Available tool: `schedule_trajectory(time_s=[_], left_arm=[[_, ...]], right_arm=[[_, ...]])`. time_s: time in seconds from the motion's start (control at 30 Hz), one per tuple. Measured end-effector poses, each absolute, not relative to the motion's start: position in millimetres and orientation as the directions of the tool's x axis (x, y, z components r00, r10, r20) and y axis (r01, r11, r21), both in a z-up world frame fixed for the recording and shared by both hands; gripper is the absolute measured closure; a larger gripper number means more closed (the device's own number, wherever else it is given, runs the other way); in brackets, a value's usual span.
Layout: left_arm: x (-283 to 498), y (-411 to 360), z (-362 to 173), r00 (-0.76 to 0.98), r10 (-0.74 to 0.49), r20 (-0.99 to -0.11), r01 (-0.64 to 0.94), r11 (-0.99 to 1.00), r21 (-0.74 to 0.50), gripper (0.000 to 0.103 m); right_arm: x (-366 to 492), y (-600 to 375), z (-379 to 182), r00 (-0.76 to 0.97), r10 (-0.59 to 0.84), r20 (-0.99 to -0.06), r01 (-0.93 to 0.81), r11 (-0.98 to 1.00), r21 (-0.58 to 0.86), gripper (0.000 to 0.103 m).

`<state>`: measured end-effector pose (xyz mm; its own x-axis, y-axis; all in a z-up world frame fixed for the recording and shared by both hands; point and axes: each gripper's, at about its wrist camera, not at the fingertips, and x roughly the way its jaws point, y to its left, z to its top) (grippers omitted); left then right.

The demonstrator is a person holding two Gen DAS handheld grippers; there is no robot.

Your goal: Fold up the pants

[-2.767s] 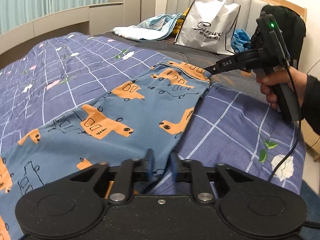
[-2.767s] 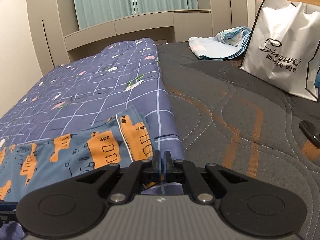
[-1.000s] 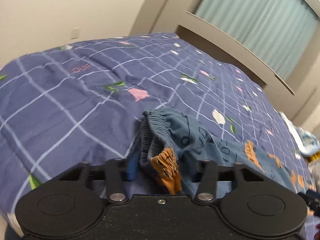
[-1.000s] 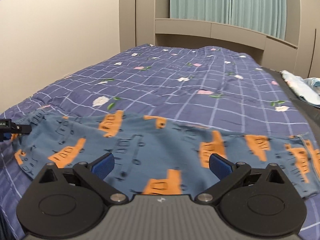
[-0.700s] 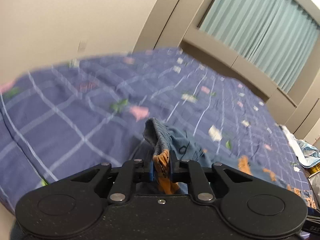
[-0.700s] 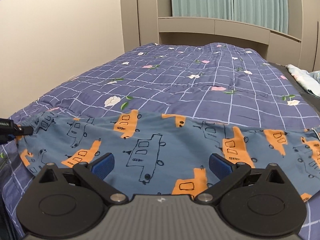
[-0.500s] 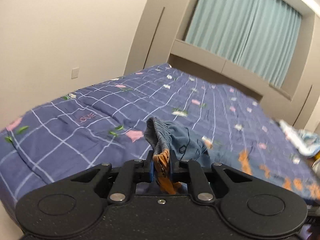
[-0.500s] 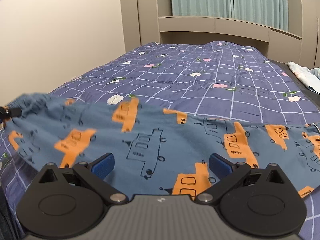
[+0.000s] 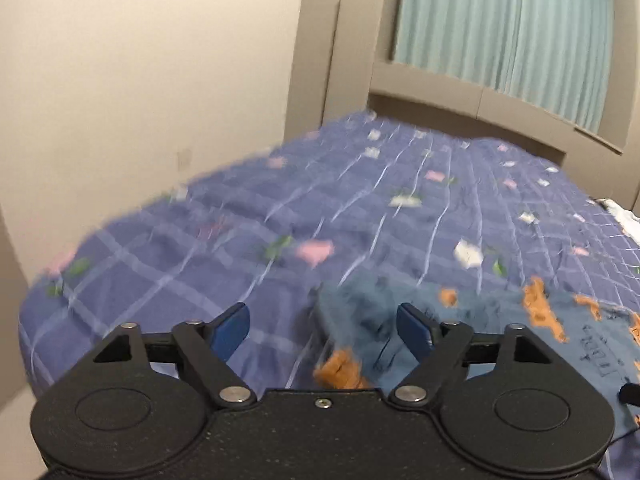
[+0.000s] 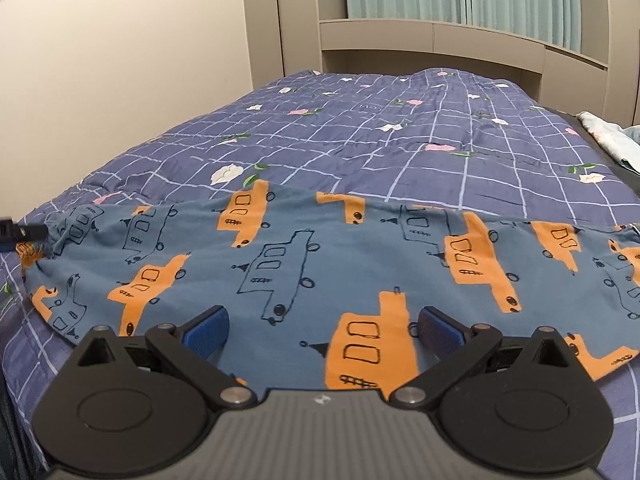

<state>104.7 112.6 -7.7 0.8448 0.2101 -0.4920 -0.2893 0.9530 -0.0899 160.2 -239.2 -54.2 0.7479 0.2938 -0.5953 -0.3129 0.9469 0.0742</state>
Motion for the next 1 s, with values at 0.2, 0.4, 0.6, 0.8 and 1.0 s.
schedule_trajectory(time_s=[0.2,0.4,0.6,0.8,1.0], left_arm=[[157.3,53.8,-8.5,0.864,0.098,-0.494,-0.073,0.995,0.069,0.007],[215.9,11.1,-47.9,0.795,0.164,-0.584,0.028,0.952,0.306,0.009],[235.9,27.2,-49.0,0.757,0.175,-0.630,-0.001,0.964,0.266,0.001],[239.0,5.8,-32.1,0.783,0.067,-0.618,0.051,0.984,0.172,0.001],[264.2,-51.0,-29.5,0.759,-0.116,-0.640,0.191,0.980,0.048,0.001]], right_arm=[[159.1,-254.2,-54.2,0.759,0.283,-0.587,-0.303,0.951,0.066,0.000],[155.3,-279.1,-53.9,0.774,0.240,-0.585,-0.274,0.961,0.032,0.000],[153.0,-311.6,-56.0,0.789,0.179,-0.588,-0.225,0.974,-0.006,0.000],[150.7,-348.1,-56.4,0.812,0.150,-0.564,-0.171,0.985,0.015,0.000],[149.7,-386.1,-56.6,0.831,0.092,-0.549,-0.078,0.996,0.048,0.000]])
